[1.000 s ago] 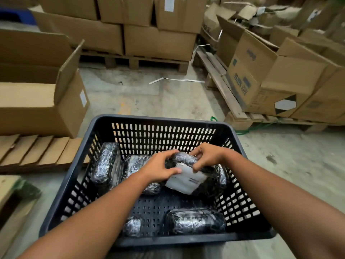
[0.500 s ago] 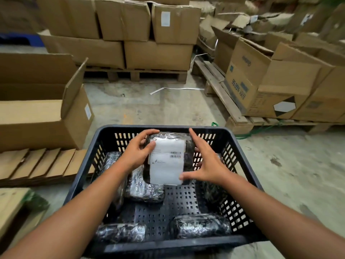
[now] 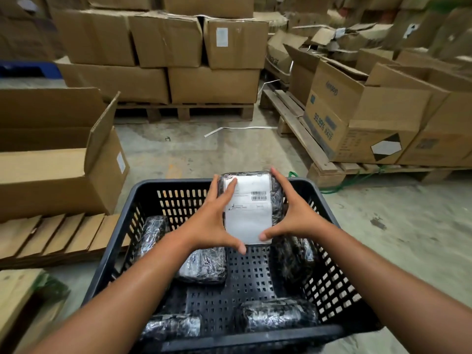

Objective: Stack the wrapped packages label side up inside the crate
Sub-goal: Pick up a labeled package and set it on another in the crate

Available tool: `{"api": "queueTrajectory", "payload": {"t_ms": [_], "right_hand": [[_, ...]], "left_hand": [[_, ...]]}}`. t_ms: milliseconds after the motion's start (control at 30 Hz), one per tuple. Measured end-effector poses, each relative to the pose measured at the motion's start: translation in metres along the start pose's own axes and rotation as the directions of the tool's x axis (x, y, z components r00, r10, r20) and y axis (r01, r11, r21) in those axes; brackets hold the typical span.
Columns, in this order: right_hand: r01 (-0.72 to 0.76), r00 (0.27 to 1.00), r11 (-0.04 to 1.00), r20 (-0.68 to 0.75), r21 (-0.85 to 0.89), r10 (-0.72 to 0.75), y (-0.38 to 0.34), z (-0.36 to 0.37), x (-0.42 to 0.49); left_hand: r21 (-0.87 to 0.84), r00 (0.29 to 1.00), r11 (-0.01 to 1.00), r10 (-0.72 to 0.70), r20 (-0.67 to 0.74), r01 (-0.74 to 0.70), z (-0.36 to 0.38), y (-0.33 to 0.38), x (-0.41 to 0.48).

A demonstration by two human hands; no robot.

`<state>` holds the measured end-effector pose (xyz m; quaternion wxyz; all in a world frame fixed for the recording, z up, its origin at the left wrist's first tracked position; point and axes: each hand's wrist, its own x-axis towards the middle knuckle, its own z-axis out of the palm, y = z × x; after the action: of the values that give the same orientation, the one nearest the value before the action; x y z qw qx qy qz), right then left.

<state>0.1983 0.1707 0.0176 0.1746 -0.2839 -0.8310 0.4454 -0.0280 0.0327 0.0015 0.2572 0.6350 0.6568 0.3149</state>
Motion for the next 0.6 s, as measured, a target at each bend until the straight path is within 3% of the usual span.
{"api": "queueTrajectory", "payload": {"t_ms": [133, 300, 600], "right_hand": [[-0.119, 0.987, 0.993, 0.107, 0.005, 0.118, 0.005, -0.007, 0.003], [-0.284, 0.876, 0.904, 0.296, -0.319, 0.38, 0.007, 0.011, 0.013], [-0.332, 0.814, 0.737, 0.215, -0.589, 0.539, 0.025, 0.055, 0.018]], "left_hand": [[0.164, 0.994, 0.986, -0.043, 0.105, 0.025, 0.019, -0.01, 0.003], [0.147, 0.982, 0.986, -0.106, 0.159, 0.082, 0.045, -0.035, 0.0], [0.316, 0.94, 0.928, -0.27, 0.207, 0.196, 0.081, -0.064, 0.009]]}}
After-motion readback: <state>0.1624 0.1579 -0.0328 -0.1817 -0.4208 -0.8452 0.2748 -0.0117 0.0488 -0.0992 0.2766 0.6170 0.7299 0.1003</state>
